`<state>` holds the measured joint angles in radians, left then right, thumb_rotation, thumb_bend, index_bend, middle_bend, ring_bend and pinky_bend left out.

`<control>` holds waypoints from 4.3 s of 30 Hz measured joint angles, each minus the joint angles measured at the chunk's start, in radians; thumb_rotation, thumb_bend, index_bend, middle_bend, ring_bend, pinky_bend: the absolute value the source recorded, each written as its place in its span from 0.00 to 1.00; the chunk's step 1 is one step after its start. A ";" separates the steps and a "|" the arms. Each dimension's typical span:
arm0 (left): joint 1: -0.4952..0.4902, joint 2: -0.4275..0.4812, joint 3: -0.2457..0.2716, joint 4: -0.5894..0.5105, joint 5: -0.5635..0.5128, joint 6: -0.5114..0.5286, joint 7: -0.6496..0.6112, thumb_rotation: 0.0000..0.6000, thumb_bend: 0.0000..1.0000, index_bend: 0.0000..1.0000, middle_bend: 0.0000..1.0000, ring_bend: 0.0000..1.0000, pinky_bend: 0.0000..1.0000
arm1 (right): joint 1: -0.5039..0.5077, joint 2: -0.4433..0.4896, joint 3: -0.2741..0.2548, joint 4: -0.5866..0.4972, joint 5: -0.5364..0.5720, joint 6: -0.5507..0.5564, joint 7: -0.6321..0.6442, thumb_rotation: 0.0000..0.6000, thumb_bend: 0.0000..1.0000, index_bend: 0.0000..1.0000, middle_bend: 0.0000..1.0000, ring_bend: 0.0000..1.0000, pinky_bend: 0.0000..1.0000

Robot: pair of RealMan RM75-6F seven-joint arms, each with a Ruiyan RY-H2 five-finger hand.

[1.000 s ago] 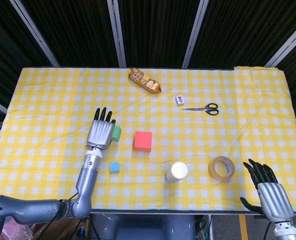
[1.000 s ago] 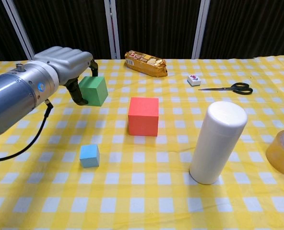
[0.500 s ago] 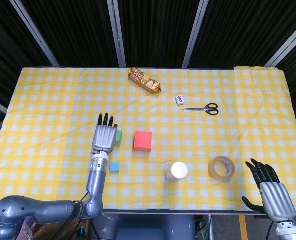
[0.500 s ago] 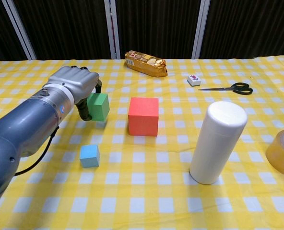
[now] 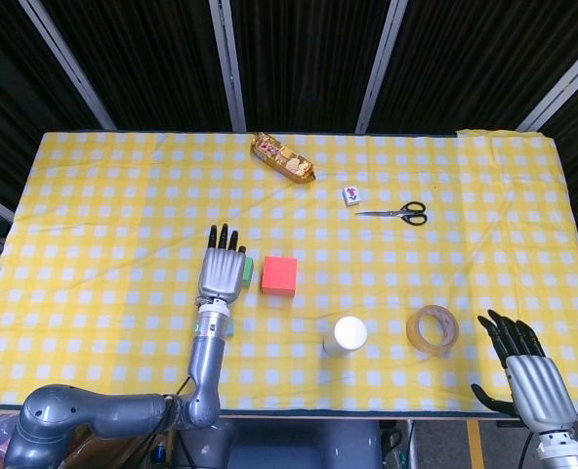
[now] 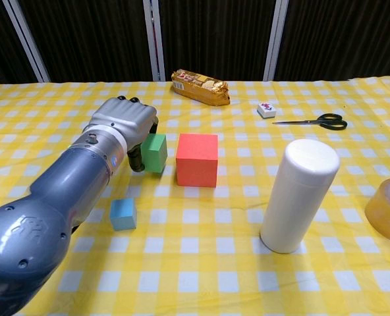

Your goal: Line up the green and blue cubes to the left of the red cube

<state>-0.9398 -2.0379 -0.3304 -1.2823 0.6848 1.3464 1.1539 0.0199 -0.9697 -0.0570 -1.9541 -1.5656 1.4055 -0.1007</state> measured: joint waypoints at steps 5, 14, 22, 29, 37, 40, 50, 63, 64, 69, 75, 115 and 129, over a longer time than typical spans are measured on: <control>-0.011 -0.022 -0.009 0.021 0.004 0.003 0.004 1.00 0.34 0.49 0.11 0.00 0.00 | -0.001 0.001 0.000 0.001 0.000 0.003 0.007 1.00 0.28 0.05 0.00 0.00 0.00; -0.030 -0.083 -0.028 0.084 0.008 0.006 0.008 1.00 0.34 0.49 0.11 0.00 0.00 | 0.000 0.007 0.001 0.005 0.001 0.002 0.022 1.00 0.28 0.05 0.00 0.00 0.00; -0.047 -0.129 -0.046 0.132 0.016 0.012 0.021 1.00 0.34 0.49 0.11 0.00 0.00 | 0.000 0.010 0.002 0.013 0.002 0.005 0.039 1.00 0.28 0.05 0.00 0.00 0.00; -0.059 -0.159 -0.063 0.166 0.025 0.016 0.031 1.00 0.34 0.49 0.11 0.00 0.00 | 0.001 0.011 0.002 0.015 0.002 0.003 0.044 1.00 0.28 0.05 0.00 0.00 0.00; -0.064 -0.180 -0.072 0.199 0.032 0.007 0.038 1.00 0.34 0.48 0.11 0.00 0.00 | 0.002 0.013 0.004 0.019 0.007 0.002 0.055 1.00 0.28 0.05 0.00 0.00 0.00; -0.065 -0.186 -0.077 0.210 0.035 0.001 0.038 1.00 0.34 0.47 0.11 0.00 0.00 | 0.002 0.013 0.004 0.021 0.007 0.002 0.057 1.00 0.28 0.05 0.00 0.00 0.00; -0.069 -0.201 -0.083 0.238 0.061 -0.011 0.035 1.00 0.34 0.46 0.10 0.00 0.00 | 0.002 0.015 0.003 0.022 0.010 0.000 0.061 1.00 0.28 0.05 0.00 0.00 0.00; -0.064 -0.201 -0.072 0.235 0.071 -0.015 0.090 1.00 0.34 0.30 0.08 0.00 0.00 | 0.000 0.020 0.003 0.020 0.007 0.004 0.069 1.00 0.28 0.05 0.00 0.00 0.00; -0.063 -0.200 -0.071 0.234 0.073 -0.015 0.092 1.00 0.34 0.30 0.08 0.00 0.00 | 0.000 0.020 0.004 0.020 0.007 0.004 0.070 1.00 0.28 0.05 0.00 0.00 0.00; -0.061 -0.199 -0.073 0.227 0.075 -0.014 0.106 1.00 0.34 0.30 0.07 0.00 0.00 | 0.000 0.021 0.003 0.021 0.008 0.004 0.071 1.00 0.28 0.05 0.00 0.00 0.00; -0.056 -0.195 -0.073 0.218 0.079 -0.010 0.114 1.00 0.34 0.29 0.07 0.00 0.00 | 0.002 0.021 0.004 0.022 0.008 0.002 0.072 1.00 0.28 0.05 0.00 0.01 0.00; -0.031 -0.166 -0.053 0.217 0.080 -0.022 0.134 1.00 0.31 0.33 0.07 0.00 0.00 | 0.002 0.019 0.006 0.022 0.006 0.005 0.070 1.00 0.28 0.05 0.00 0.01 0.00; -0.057 -0.220 -0.066 0.283 0.108 -0.036 0.116 1.00 0.31 0.34 0.07 0.00 0.00 | 0.005 0.018 0.004 0.023 0.002 -0.002 0.068 1.00 0.28 0.05 0.00 0.01 0.00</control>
<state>-0.9966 -2.2575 -0.3967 -0.9992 0.7928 1.3105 1.2699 0.0253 -0.9520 -0.0533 -1.9313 -1.5632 1.4036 -0.0328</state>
